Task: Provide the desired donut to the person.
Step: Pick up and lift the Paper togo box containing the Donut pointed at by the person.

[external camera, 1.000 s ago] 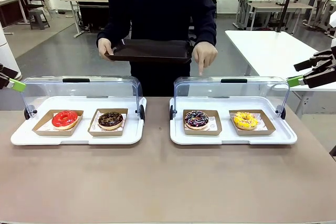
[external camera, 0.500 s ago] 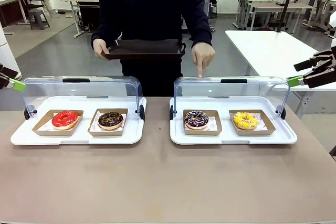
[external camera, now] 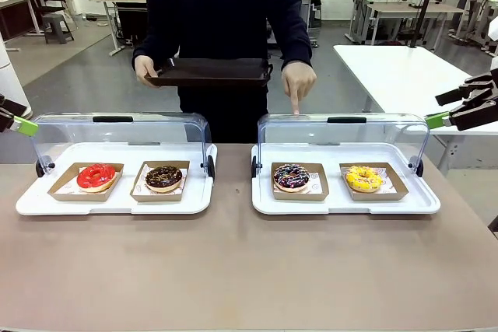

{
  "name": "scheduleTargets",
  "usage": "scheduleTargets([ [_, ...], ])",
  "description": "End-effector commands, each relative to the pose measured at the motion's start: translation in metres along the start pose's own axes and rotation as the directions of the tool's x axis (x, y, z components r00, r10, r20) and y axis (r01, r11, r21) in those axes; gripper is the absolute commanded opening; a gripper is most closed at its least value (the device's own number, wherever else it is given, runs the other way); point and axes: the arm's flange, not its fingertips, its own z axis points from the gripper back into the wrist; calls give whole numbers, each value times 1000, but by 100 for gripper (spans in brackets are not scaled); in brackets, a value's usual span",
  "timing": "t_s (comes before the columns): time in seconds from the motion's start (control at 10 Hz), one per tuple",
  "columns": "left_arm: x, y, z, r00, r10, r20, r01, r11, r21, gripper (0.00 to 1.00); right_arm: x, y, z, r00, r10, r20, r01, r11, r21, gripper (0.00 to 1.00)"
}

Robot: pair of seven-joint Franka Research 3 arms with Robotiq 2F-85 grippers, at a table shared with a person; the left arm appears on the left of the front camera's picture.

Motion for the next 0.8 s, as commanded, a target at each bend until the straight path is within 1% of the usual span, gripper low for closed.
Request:
scheduleTargets([
  [0.0,0,0,1,1000,2,6,-2,1000,-2,100,0,-1,-2,1000,-3,13,3,1000,9,100],
  [0.7,0,0,1,1000,2,6,-2,1000,-2,100,0,-1,-2,1000,-3,13,3,1000,9,100],
])
